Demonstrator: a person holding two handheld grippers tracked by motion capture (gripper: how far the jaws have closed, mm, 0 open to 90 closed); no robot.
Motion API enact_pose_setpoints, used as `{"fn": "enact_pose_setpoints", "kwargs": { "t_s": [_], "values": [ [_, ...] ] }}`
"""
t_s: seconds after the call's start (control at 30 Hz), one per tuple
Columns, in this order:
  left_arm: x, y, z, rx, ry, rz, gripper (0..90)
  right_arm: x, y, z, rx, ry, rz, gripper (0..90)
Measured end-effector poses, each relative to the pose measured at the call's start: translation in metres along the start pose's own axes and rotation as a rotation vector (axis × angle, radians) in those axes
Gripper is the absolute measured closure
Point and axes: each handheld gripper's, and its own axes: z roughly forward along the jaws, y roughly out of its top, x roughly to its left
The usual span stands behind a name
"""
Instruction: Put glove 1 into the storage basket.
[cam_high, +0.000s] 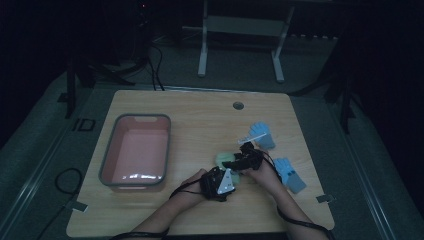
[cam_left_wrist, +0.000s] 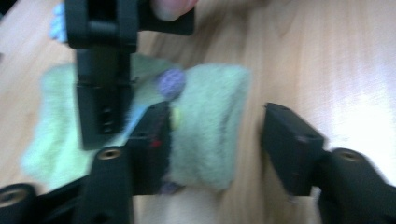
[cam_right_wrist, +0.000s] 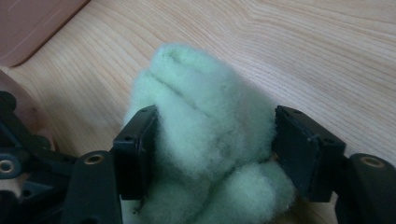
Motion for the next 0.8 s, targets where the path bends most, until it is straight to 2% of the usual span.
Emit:
{"fn": "enact_pose_setpoints", "kwargs": {
  "t_s": [0.03, 0.07, 0.1, 0.17, 0.2, 0.23, 0.27, 0.33, 0.47, 0.63, 0.73, 0.8],
  "values": [
    [-0.001, 0.001, 0.001, 0.007, 0.016, 0.011, 50.0, 0.0, 0.0, 0.0, 0.003, 0.005, -0.004, 41.4],
    [-0.001, 0.001, 0.001, 0.015, 0.033, 0.02, 54.9, 0.001, 0.0, 0.0, 0.009, 0.007, -0.016, 49.1],
    [-0.002, 0.001, 0.002, 0.02, 0.046, 0.027, 62.9, 0.002, 0.0, 0.0, 0.019, 0.024, -0.007, 56.4],
    [0.002, 0.001, 0.001, 0.013, 0.028, -0.001, 65.9, 0.002, 0.0, 0.0, 0.016, 0.031, -0.006, 60.0],
    [0.009, 0.002, -0.001, 0.007, -0.005, -0.052, 71.4, 0.002, -0.002, -0.002, -0.001, 0.035, -0.004, 64.8],
    [0.009, 0.002, -0.001, 0.007, -0.005, -0.052, 72.5, 0.002, -0.002, -0.002, -0.001, 0.035, -0.004, 64.8],
    [0.011, 0.002, -0.001, 0.005, -0.019, -0.07, 73.3, 0.002, -0.002, -0.004, -0.017, 0.029, 0.001, 68.3],
    [0.015, 0.004, -0.003, 0.014, -0.033, -0.08, 74.4, 0.004, -0.001, -0.007, -0.023, 0.017, -0.012, 70.1],
    [0.024, 0.009, -0.011, 0.017, -0.046, -0.107, 75.4, 0.006, 0.005, -0.01, -0.028, 0.03, -0.005, 71.3],
    [0.032, 0.015, -0.024, 0.028, -0.028, -0.091, 75.6, 0.011, 0.014, -0.018, -0.057, 0.032, -0.01, 71.3],
    [0.04, 0.019, -0.037, 0.039, -0.029, -0.077, 75.6, 0.021, 0.026, -0.024, -0.073, 0.022, -0.043, 71.3],
    [0.042, 0.02, -0.042, 0.041, -0.028, -0.073, 75.6, 0.025, 0.031, -0.026, -0.083, 0.032, -0.05, 71.3]
  ]
}}
